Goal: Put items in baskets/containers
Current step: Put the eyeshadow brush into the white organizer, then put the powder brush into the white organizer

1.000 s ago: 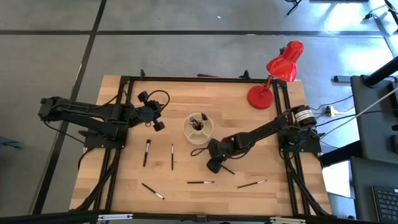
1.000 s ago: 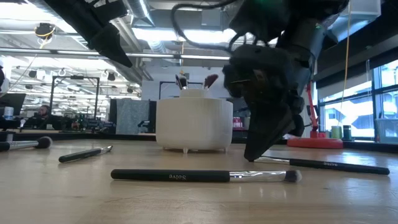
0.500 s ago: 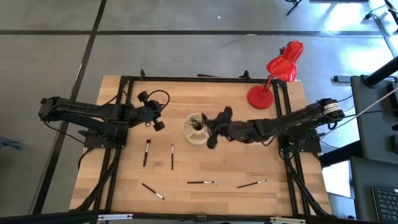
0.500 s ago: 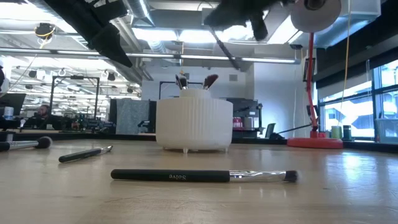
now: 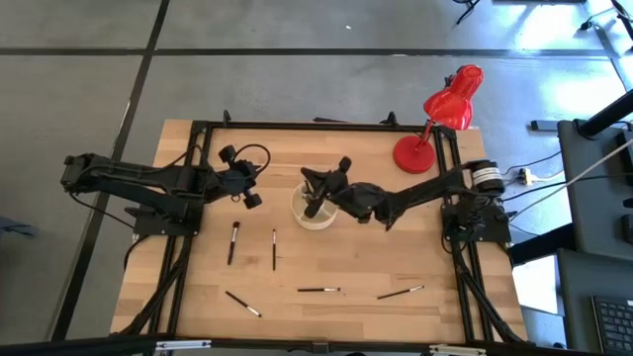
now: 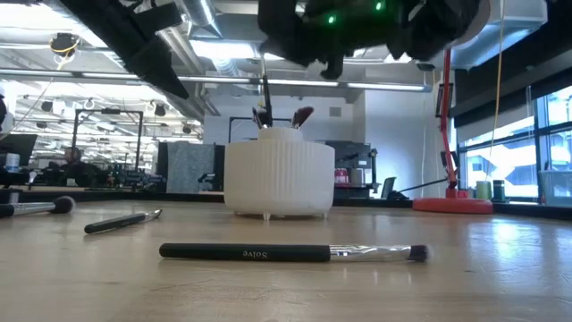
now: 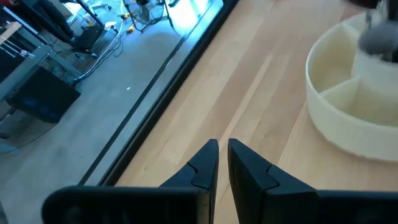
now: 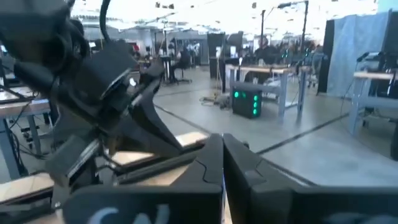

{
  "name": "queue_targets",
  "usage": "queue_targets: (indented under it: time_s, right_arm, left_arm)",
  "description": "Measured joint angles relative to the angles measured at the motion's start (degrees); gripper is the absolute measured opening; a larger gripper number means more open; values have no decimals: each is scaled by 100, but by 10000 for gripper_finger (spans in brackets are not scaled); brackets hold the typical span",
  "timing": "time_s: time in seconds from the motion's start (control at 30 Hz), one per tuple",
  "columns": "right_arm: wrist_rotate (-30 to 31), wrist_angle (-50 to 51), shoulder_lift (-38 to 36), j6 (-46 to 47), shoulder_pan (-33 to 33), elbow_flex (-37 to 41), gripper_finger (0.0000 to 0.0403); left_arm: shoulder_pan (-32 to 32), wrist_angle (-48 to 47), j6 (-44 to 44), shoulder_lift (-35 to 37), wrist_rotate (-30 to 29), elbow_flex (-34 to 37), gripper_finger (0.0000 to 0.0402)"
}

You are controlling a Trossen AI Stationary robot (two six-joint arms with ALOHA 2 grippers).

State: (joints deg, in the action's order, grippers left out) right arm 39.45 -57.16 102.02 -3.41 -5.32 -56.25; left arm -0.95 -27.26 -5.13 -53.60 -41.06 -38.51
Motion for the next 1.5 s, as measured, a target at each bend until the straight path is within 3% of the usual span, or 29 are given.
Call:
queue_targets:
  time_s: [0.2,0.37,0.6,0.8,0.93,1.03,1.1,1.3,1.5]
  right_arm:
    - [19,222,267,19,-113,0,23]
    - [422,739,215,0,-282,-2,50]
    - [827,1988,-271,352,-443,-4,95]
    - [868,3362,-1257,736,-241,-4,123]
    - [92,4403,-1945,1535,204,-13,127]
    - [-861,5293,-2218,2157,526,-12,128]
    - [-1165,5730,-2328,2389,663,-9,128]
    - [-1215,6304,-2525,2417,829,-9,128]
    - [-1216,7120,-2754,2646,825,-9,128]
  left_arm:
    - [-1,-2,-8,-2,-46,88,33]
    - [-2,2,-120,-2,-78,90,33]
    - [0,-51,-397,-2,-443,95,34]
    - [-95,-428,-1571,0,-387,279,34]
    - [-91,-384,-2899,-40,-324,633,34]
    - [-95,-403,-3780,-150,136,901,34]
    - [-121,-422,-3922,-279,534,963,34]
    - [-296,-478,-4496,-490,1775,984,34]
    - [-542,-1173,-5842,-661,3032,980,57]
